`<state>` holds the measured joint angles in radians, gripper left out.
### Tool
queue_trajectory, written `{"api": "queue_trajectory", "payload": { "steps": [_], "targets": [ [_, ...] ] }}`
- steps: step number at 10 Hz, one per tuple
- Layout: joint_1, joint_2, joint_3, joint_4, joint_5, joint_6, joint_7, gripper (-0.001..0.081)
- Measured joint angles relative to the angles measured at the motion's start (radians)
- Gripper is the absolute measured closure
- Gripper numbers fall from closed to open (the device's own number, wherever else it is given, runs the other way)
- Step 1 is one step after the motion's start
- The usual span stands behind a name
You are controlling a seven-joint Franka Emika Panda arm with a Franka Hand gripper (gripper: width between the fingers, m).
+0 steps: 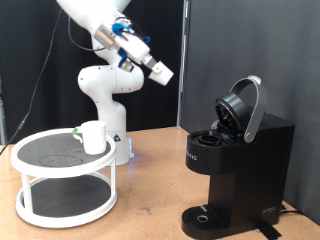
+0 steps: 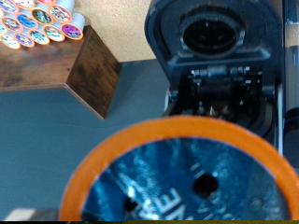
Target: Make a cup of coffee with the keurig machine
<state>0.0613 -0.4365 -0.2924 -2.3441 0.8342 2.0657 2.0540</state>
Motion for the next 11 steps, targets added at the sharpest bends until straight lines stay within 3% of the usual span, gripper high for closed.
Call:
{"api": "queue_trajectory", "payload": {
  "steps": [3, 6, 8, 11],
  "targets": [
    [0.016, 0.059, 0.063, 0.076, -0.039, -0.037, 0.064, 0.0426],
    [0.021, 0.089, 0.094, 0.113, -0.058, -0.054, 0.07, 0.0426],
    [0.021, 0.091, 0.098, 0.108, -0.067, -0.051, 0.07, 0.0426],
    [0.021, 0.122, 0.156, 0.094, -0.158, -0.002, 0.117, 0.0426]
  ]
}}
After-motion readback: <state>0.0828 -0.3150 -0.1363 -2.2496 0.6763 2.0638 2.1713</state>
